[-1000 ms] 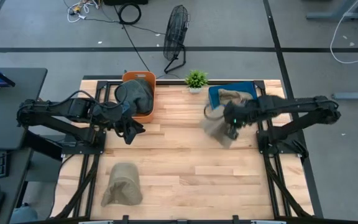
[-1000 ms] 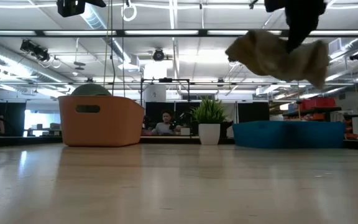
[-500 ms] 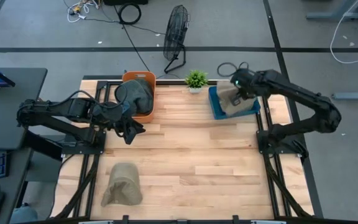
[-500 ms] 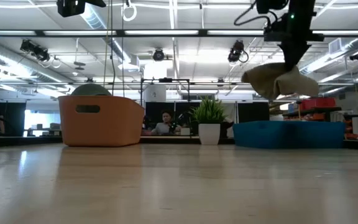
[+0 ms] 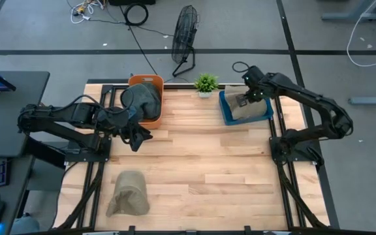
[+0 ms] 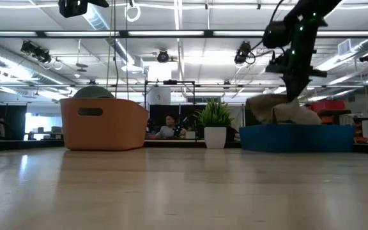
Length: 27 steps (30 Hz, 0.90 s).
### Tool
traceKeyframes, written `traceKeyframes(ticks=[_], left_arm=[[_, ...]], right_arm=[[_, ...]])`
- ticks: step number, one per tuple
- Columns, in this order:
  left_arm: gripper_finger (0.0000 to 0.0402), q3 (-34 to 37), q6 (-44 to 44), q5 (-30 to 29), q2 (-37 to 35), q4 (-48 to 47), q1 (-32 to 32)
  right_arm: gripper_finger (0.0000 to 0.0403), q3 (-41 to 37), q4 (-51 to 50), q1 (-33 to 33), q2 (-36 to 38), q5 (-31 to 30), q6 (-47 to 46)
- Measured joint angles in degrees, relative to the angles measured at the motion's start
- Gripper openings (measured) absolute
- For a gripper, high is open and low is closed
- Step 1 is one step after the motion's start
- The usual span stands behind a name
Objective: Pick & Place hat
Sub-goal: Put the right brown cap into the blue bin, then put the brown cap into the blue bin
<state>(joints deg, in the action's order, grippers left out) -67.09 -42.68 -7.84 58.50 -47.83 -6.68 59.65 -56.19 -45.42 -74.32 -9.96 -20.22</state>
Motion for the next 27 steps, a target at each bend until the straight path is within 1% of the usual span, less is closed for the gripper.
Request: traceKeyframes(ticks=[7, 12, 15, 21, 27], left_arm=[[0.0126, 0.0, 0.0, 0.0, 0.0, 0.0, 0.0], [0.0126, 0.0, 0.0, 0.0, 0.0, 0.0, 0.0], [0.0126, 0.0, 0.0, 0.0, 0.0, 0.0, 0.0], [0.0126, 0.0, -0.5, 0.2, 0.0, 0.0, 0.0], [0.0126, 0.0, -1.0, 5.2, 0.0, 0.0, 0.0]], right_arm=[[0.0007, -5.0, 1.0, -0.7, -3.1, -0.2, -1.9], [0.0021, -5.8, 1.2, -0.7, -3.2, -2.9, -2.4], [0.0043, -5.8, 1.2, -0.7, -3.2, -3.1, -1.8], [0.0108, -5.8, 0.9, -0.7, -3.1, -3.0, -0.3], [0.0165, -5.8, 0.6, 0.3, -0.7, -0.8, 1.6]])
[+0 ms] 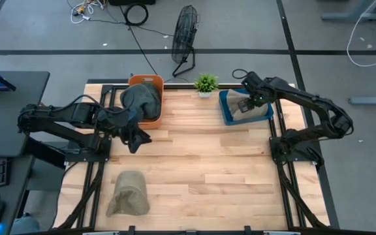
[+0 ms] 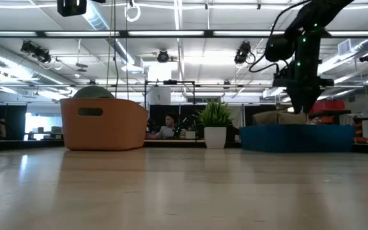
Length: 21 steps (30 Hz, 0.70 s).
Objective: Pick & Place hat
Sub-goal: Put the brown cap into the blue bin
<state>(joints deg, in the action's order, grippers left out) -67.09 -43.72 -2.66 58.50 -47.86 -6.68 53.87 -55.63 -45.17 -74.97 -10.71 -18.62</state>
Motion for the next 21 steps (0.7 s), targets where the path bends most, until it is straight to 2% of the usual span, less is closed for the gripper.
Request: traceKeyframes(ticks=[3, 8, 13, 16, 21], left_arm=[[0.0126, 0.0, 0.0, 3.1, 0.0, 0.0, -0.1], [0.0126, 0.0, 1.9, 5.7, 0.1, 0.0, -3.7], [0.0126, -0.1, 2.8, 5.8, 1.8, -1.2, -10.5], [0.0126, -0.1, 2.7, 5.8, 4.4, -5.4, -15.6], [0.013, 0.0, -2.9, 5.9, 9.6, -12.6, -22.9]], right_arm=[[0.0178, 0.6, -0.4, 1.0, 2.4, 1.6, 0.9], [0.0175, 3.9, -0.6, 4.2, 6.5, 4.5, -0.6], [0.0169, 5.6, 1.8, 8.8, 10.0, 10.8, -2.7], [0.0169, 5.6, 3.9, 12.2, 11.0, 15.8, -3.7], [0.0171, 5.6, 9.1, 20.4, 11.2, 22.2, -4.9]])
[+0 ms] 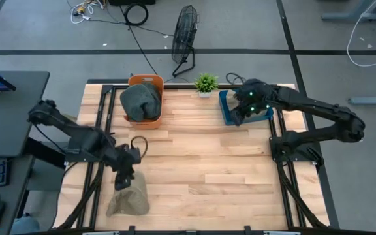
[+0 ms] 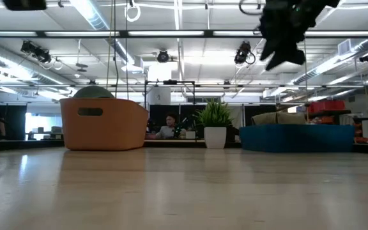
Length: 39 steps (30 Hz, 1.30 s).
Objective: Pick & Place hat
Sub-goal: Put the brown cap into the blue bin
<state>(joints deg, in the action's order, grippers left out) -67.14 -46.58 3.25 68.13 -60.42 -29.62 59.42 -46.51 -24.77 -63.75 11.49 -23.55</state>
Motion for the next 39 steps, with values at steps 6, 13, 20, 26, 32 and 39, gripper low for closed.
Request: traceKeyframes(ticks=[6, 13, 20, 26, 32, 39], left_arm=[[0.018, 0.0, -6.8, 0.7, 4.6, -0.8, -4.4], [0.0247, 0.0, -11.0, 1.7, 9.9, -3.5, -9.6], [0.0254, 0.0, -13.5, 1.9, 17.6, -8.1, -14.1], [0.0248, 0.0, -14.6, 1.9, 23.1, -6.6, -15.1], [0.0248, 0.0, -12.8, 1.8, 26.7, -3.2, -15.0], [0.0248, 6.2, -12.8, 1.5, 26.8, -1.6, -15.0]], right_arm=[[0.0194, 0.0, 13.3, 10.4, 0.0, 0.5, 2.0], [0.0227, 0.0, 20.9, 17.8, 0.0, -0.1, 1.8], [0.0235, 0.0, 20.4, 21.0, 0.0, -2.8, 1.5], [0.0235, 0.0, 19.3, 21.3, 0.0, -3.6, 1.6], [0.0236, 0.0, 19.0, 21.3, 0.0, -3.6, 1.4], [0.0236, 0.0, 18.8, 21.3, 0.0, -3.6, 1.4]])
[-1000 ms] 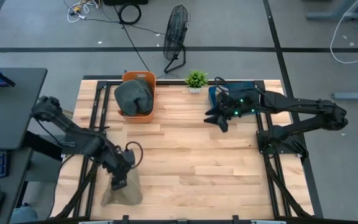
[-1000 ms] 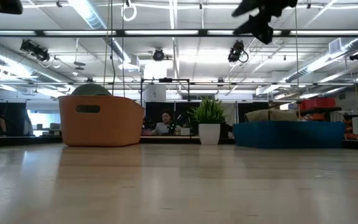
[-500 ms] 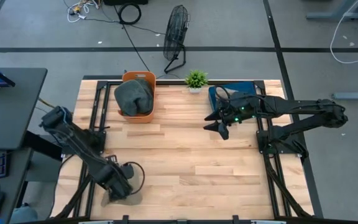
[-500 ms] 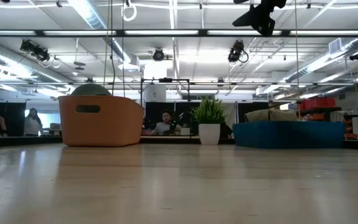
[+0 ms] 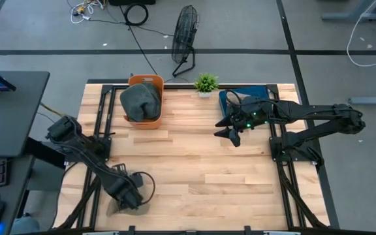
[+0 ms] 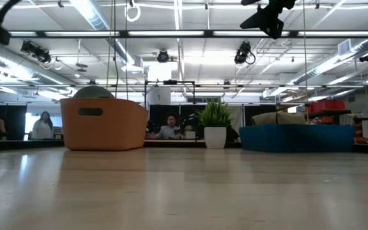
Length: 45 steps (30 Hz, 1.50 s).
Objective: Pick & Place hat
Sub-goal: Put the brown cap into the blue bin
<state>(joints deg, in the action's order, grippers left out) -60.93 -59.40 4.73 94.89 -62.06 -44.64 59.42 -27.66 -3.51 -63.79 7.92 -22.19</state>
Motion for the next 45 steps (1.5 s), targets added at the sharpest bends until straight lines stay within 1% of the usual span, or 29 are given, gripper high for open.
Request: traceKeyframes(ticks=[4, 7, 10, 15, 16, 17, 19, 21, 27, 29, 32, 36, 40, 42, 45], left_arm=[[0.0241, 3.6, 1.4, 0.7, -0.3, 4.3, 0.0], [0.0211, 5.0, 2.6, 1.5, -0.3, 7.4, 0.1], [0.0155, 5.0, 3.0, 1.7, -0.4, 7.6, 0.1], [0.0034, 3.2, 4.7, 1.4, -1.8, 8.4, 0.4], [0.0018, 2.4, 5.4, 0.8, -2.0, 8.4, 0.4], [0.0013, 1.5, 6.1, -0.3, -2.3, 8.6, 0.5], [0.0013, -0.5, 8.3, -3.5, -2.8, 8.4, 0.7], [0.0013, -2.8, 12.8, -6.4, -2.8, 8.2, 1.0], [0.0006, -9.1, 30.8, -12.3, -2.9, 7.3, 3.9], [0.0008, -10.6, 34.9, -16.9, -2.9, 6.7, 5.1], [0.0009, -12.8, 41.7, -22.6, -3.1, 5.7, 7.4], [0.0005, -14.4, 51.4, -25.1, -3.1, 5.7, 11.2], [0.0011, -15.4, 57.4, -28.9, -3.1, 6.8, 14.0], [0.0012, -16.3, 60.3, -30.0, -3.1, 7.6, 15.1], [0.0009, -16.8, 64.2, -30.2, -3.1, 9.9, 16.3]], right_arm=[[0.0236, 0.0, -0.4, 0.0, 0.0, 0.0, 0.0], [0.0236, 0.0, -0.4, 0.0, 0.0, 0.0, 0.0], [0.0236, 0.0, -0.4, 0.0, 0.0, 0.0, 0.0], [0.0236, 0.0, -0.3, 0.0, -0.7, 0.0, -1.4], [0.0236, 0.0, -0.2, 0.0, -1.0, 0.1, -2.2], [0.0236, 0.0, -0.2, 0.0, -1.5, 0.2, -3.4], [0.0236, 0.0, 0.0, 0.0, -2.9, 0.7, -5.8], [0.0236, 0.0, 0.6, 0.0, -4.6, 2.0, -8.1], [0.0236, 0.0, 7.5, 0.0, -11.6, 11.7, -15.5], [0.0236, 0.0, 10.4, 0.3, -14.1, 14.2, -19.2], [0.0236, 0.0, 14.4, 1.5, -17.7, 15.4, -22.6], [0.0232, 0.0, 20.6, 3.0, -21.8, 18.6, -26.0], [0.0218, 0.0, 29.8, 4.2, -24.9, 21.3, -27.5], [0.0212, 0.0, 32.6, 4.6, -26.0, 21.6, -28.1], [0.0207, 0.0, 34.3, 4.7, -27.0, 21.4, -29.4]])
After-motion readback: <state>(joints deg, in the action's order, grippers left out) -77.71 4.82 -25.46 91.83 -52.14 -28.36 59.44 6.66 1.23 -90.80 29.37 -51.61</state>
